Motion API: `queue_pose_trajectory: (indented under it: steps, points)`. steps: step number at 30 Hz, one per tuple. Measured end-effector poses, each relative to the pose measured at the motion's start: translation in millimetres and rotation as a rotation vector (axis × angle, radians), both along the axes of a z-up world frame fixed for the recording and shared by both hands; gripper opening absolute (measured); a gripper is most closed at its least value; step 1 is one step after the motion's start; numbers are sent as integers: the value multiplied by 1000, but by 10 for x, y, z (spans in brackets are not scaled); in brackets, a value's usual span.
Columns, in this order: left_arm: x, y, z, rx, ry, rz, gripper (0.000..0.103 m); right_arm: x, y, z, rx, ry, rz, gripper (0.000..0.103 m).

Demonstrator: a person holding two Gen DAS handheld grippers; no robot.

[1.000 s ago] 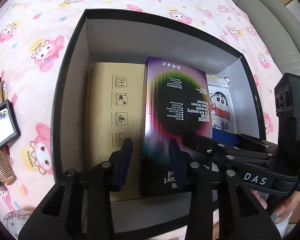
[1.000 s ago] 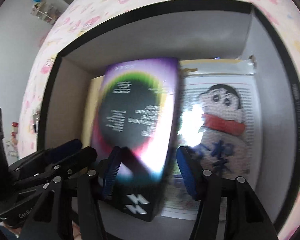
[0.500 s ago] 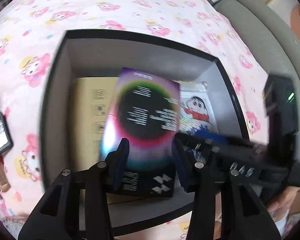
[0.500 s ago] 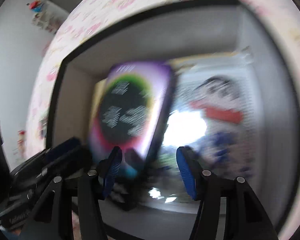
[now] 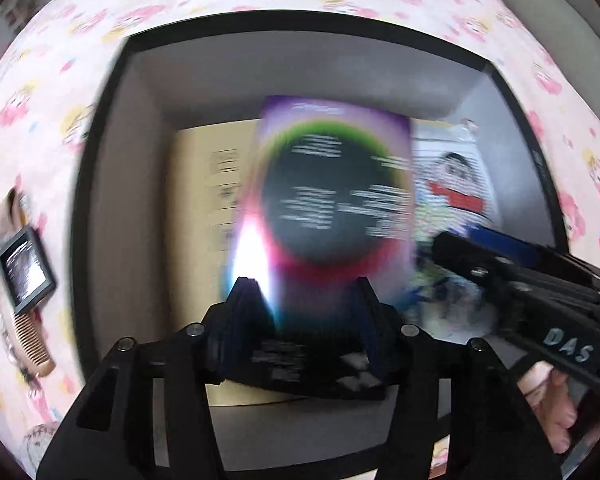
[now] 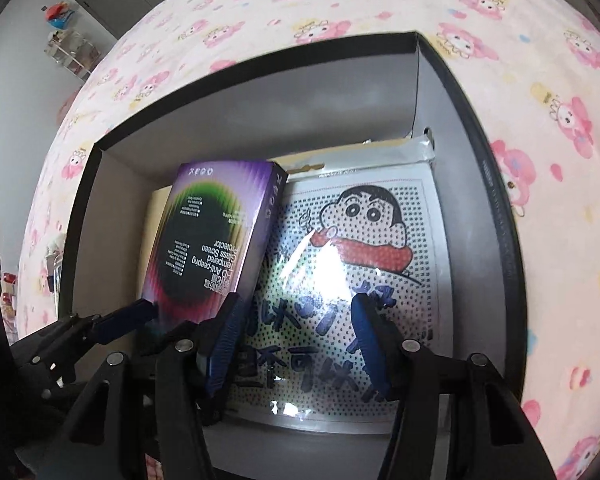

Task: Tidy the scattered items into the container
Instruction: 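Lower the purple box into the black box beside the crayon pack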

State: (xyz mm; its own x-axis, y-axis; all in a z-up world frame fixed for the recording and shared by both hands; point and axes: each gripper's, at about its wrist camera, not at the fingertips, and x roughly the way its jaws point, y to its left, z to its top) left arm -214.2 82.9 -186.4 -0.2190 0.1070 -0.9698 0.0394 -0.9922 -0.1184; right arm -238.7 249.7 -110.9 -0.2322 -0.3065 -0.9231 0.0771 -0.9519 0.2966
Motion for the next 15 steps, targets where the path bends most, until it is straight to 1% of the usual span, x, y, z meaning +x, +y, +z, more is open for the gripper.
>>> queue_pose_trajectory:
  steps: [1, 2, 4, 7, 10, 11, 13, 14, 15]
  points:
    - [3, -66, -8, 0, -5, 17, 52, 23, 7, 4, 0, -4, 2, 52]
    - [7, -126, -11, 12, -10, 27, 42, 24, -3, 7, 4, -4, 4, 52]
    - [17, -174, 14, 53, -17, 22, 34, 16, -37, 5, 16, 4, 7, 52]
    - [21, -168, 91, 88, 11, 2, 35, -54, -83, -13, 26, -4, 16, 52]
    - [-12, -209, 160, 97, 43, 27, 35, -184, -228, -106, 36, -28, 53, 52]
    - [-20, -245, 188, 106, 54, 41, 35, -200, -280, -119, 36, -24, 68, 50]
    - [-61, -297, 223, 128, 61, 48, 35, -224, -434, -132, 11, -11, 114, 49]
    - [-77, -313, 226, 130, 62, 45, 33, -234, -508, -138, -10, -11, 139, 49]
    - [-79, -316, 236, 133, 64, 36, 34, -244, -583, -145, -33, -16, 167, 46]
